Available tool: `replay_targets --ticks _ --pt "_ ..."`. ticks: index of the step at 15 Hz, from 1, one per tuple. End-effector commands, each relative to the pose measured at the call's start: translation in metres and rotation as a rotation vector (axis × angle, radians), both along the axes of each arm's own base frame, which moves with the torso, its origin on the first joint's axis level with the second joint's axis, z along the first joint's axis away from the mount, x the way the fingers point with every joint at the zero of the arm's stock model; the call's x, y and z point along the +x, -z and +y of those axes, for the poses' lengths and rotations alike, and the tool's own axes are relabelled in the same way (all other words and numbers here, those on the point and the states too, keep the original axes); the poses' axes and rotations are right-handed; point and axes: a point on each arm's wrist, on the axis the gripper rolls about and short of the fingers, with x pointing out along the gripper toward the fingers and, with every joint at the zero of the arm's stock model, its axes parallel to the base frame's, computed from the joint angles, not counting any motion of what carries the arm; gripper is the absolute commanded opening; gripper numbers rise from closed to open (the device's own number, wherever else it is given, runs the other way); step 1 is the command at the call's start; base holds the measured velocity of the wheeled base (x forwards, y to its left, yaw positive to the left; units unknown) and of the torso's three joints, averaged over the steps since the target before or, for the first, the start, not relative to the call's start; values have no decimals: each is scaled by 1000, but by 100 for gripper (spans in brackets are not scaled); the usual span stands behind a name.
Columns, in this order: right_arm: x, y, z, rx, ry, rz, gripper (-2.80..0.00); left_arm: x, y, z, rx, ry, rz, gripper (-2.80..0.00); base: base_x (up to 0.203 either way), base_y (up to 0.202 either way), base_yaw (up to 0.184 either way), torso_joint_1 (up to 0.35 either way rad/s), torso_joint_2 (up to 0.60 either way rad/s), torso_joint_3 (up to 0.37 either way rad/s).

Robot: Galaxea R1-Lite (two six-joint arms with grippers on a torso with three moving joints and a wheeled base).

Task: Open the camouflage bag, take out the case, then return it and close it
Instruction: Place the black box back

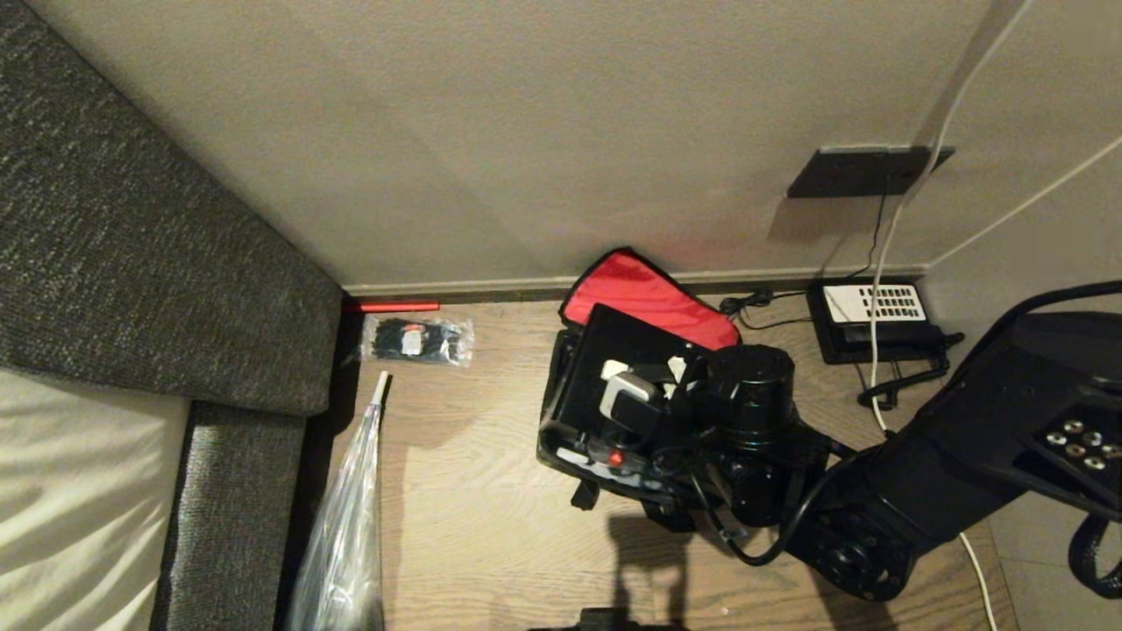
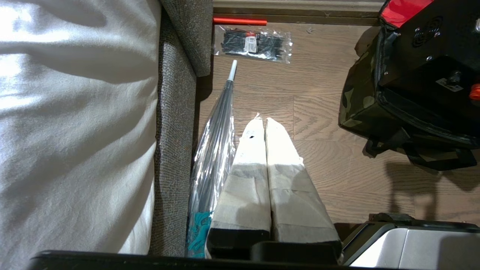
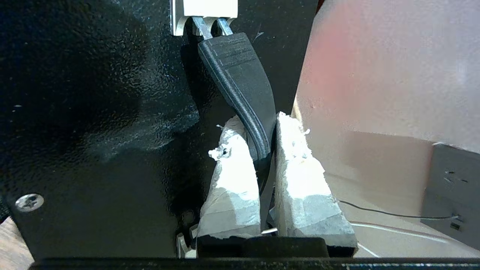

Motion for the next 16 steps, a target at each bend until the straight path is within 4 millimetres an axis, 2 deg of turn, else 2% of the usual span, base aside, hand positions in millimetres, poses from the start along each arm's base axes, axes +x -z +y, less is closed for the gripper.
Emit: replay_targets --ticks 1,6,12,16 --pt "1 2 0 -6 3 0 -280 0 1 0 0 -1 1 -280 0 0 0 0 0 0" --pt "-8 -18 -7 5 1 -24 -280 0 1 0 0 -1 1 -280 0 0 0 0 0 0" --pt "-15 -18 -12 -4 -5 -14 -280 0 1 0 0 -1 2 -280 0 0 0 0 0 0" --pt "-19 -27 -15 -9 -7 -14 -280 0 1 0 0 -1 1 -280 0 0 0 0 0 0"
